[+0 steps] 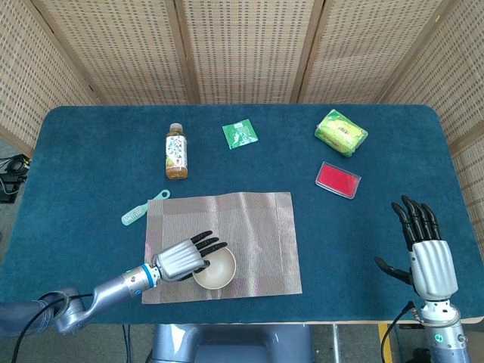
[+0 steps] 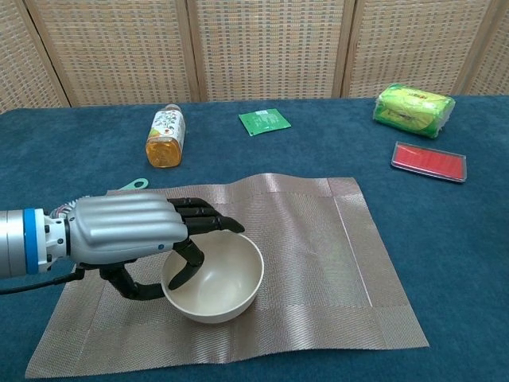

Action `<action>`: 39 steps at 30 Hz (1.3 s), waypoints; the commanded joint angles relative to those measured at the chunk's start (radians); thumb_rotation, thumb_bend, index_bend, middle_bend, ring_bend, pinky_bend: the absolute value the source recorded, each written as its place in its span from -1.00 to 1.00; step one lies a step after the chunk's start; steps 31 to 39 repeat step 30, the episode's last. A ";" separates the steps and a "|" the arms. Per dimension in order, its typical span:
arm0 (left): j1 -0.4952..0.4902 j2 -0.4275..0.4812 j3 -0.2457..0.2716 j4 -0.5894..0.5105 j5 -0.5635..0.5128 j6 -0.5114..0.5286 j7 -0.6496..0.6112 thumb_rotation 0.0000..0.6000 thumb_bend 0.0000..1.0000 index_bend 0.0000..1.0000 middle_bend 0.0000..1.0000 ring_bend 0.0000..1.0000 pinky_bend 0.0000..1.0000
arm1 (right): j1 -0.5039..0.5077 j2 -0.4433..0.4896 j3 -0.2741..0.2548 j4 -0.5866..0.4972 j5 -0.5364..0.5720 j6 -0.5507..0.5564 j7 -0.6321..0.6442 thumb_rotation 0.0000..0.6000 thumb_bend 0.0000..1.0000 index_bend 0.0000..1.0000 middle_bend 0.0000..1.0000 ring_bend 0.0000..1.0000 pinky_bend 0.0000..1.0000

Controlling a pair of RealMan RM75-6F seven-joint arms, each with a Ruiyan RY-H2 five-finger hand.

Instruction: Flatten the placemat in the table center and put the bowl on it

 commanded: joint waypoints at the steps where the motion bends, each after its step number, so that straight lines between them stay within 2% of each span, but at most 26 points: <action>1: 0.001 0.000 0.000 0.003 0.000 0.003 0.003 1.00 -0.27 0.06 -1.00 -1.00 -1.00 | 0.000 0.000 0.000 0.000 -0.001 0.000 0.000 1.00 -1.00 -0.88 -1.00 -1.00 -1.00; 2: 0.002 0.000 0.000 0.004 0.002 0.007 0.002 1.00 -0.42 -0.16 -1.00 -1.00 -1.00 | 0.000 0.000 0.000 -0.001 -0.001 0.000 0.000 1.00 -1.00 -0.88 -1.00 -1.00 -1.00; 3: 0.005 0.002 0.000 0.004 0.004 0.017 -0.005 1.00 -0.69 -0.53 -1.00 -1.00 -1.00 | 0.000 0.000 -0.001 -0.001 -0.002 0.001 -0.001 1.00 -1.00 -0.88 -1.00 -1.00 -1.00; 4: 0.007 0.005 0.000 0.002 0.008 0.031 -0.017 1.00 -0.89 -0.82 -1.00 -1.00 -1.00 | -0.001 0.001 -0.001 -0.002 -0.002 0.001 -0.001 1.00 -1.00 -0.88 -1.00 -1.00 -1.00; 5: 0.011 0.011 -0.002 0.000 0.014 0.053 -0.032 1.00 -0.99 -0.97 -1.00 -1.00 -1.00 | -0.002 0.001 -0.001 -0.002 -0.004 0.003 -0.002 1.00 -1.00 -0.88 -1.00 -1.00 -1.00; 6: 0.015 0.018 -0.004 0.000 0.020 0.072 -0.040 1.00 -1.00 -1.00 -1.00 -1.00 -1.00 | -0.002 0.001 -0.002 -0.003 -0.005 0.004 -0.002 1.00 -1.00 -0.88 -1.00 -1.00 -1.00; 11: 0.040 0.070 -0.013 -0.015 0.039 0.167 -0.072 1.00 -1.00 -1.00 -1.00 -1.00 -1.00 | -0.004 0.003 -0.005 -0.007 -0.013 0.007 -0.002 1.00 -1.00 -0.88 -1.00 -1.00 -1.00; 15: 0.106 0.156 -0.048 -0.056 0.001 0.299 -0.069 1.00 -1.00 -1.00 -1.00 -1.00 -1.00 | -0.007 0.006 -0.009 -0.014 -0.026 0.016 -0.003 1.00 -1.00 -0.88 -1.00 -1.00 -1.00; 21: 0.274 0.249 -0.105 -0.162 -0.192 0.458 0.042 1.00 -1.00 -1.00 -1.00 -1.00 -1.00 | -0.012 0.008 -0.009 -0.016 -0.038 0.029 -0.016 1.00 -1.00 -0.88 -1.00 -1.00 -1.00; 23: 0.348 0.273 -0.114 -0.217 -0.277 0.520 0.106 1.00 -1.00 -1.00 -1.00 -1.00 -1.00 | -0.014 0.006 -0.006 -0.011 -0.034 0.031 -0.030 1.00 -1.00 -0.88 -1.00 -1.00 -1.00; 27: 0.466 0.295 -0.116 -0.297 -0.378 0.630 0.175 1.00 -1.00 -1.00 -1.00 -1.00 -1.00 | -0.015 0.003 -0.001 -0.005 -0.025 0.031 -0.049 1.00 -1.00 -0.88 -1.00 -1.00 -1.00; 30: 0.520 0.304 -0.112 -0.329 -0.402 0.678 0.184 1.00 -1.00 -1.00 -1.00 -1.00 -1.00 | -0.017 0.001 0.001 0.000 -0.021 0.034 -0.064 1.00 -1.00 -0.88 -1.00 -1.00 -1.00; 39: 0.520 0.304 -0.112 -0.329 -0.402 0.678 0.184 1.00 -1.00 -1.00 -1.00 -1.00 -1.00 | -0.017 0.001 0.001 0.000 -0.021 0.034 -0.064 1.00 -1.00 -0.88 -1.00 -1.00 -1.00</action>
